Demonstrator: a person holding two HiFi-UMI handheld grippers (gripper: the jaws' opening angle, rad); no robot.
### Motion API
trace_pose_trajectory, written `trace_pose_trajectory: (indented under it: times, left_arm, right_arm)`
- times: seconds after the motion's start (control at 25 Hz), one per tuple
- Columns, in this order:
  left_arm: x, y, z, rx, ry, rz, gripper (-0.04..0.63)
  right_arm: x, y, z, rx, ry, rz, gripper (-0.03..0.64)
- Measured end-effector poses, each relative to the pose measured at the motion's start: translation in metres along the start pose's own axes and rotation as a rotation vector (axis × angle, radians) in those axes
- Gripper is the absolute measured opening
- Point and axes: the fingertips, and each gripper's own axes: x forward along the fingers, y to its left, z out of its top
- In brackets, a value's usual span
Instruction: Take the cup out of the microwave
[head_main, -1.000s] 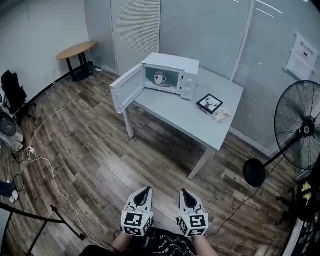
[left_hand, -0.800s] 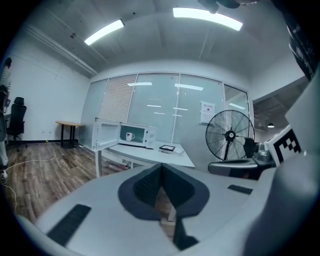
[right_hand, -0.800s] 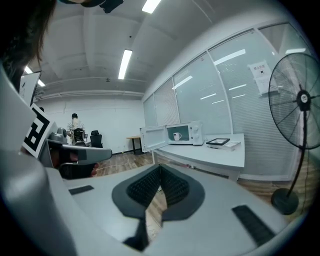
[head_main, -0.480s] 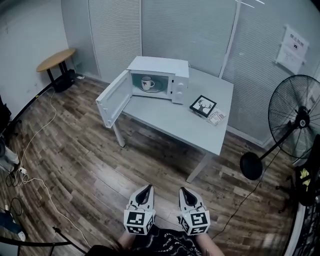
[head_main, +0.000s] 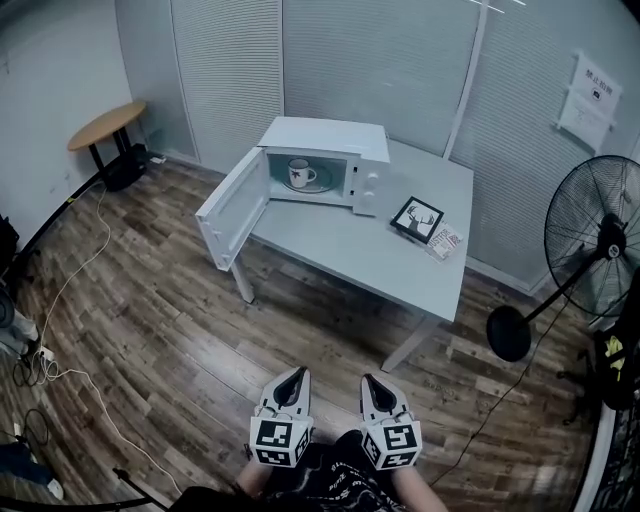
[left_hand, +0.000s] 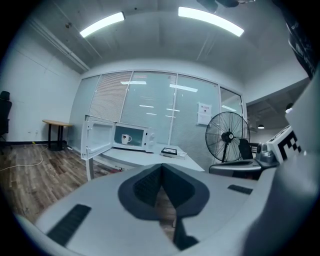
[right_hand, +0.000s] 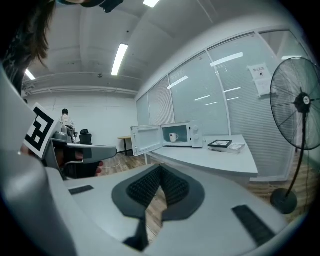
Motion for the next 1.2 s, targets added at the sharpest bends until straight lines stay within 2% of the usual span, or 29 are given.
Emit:
trace_pose_trajectory:
  times: [0.36,0.72,1.0,1.2]
  left_arm:
    - [0.031,0.022,0.001,-0.014,0.023,0.04,0.006]
    - [0.092,0.058,0.015,-0.067,0.03,0.133,0.006]
    - [0.14,0.065,0.023,-0.083,0.051,0.18,0.006]
    - [0.174,0.07,0.022,-0.143,0.056,0.228,0.006]
  right_arm:
    - [0.042,-0.026,0.002,0.032,0.022,0.005,0.003]
    - [0.116,-0.059,0.027,0.009,0.036,0.088,0.003]
    - [0.163,-0.092,0.039,0.018,0.051,0.139,0.003]
    - [0.188,-0.122,0.04,0.006,0.07,0.172,0.004]
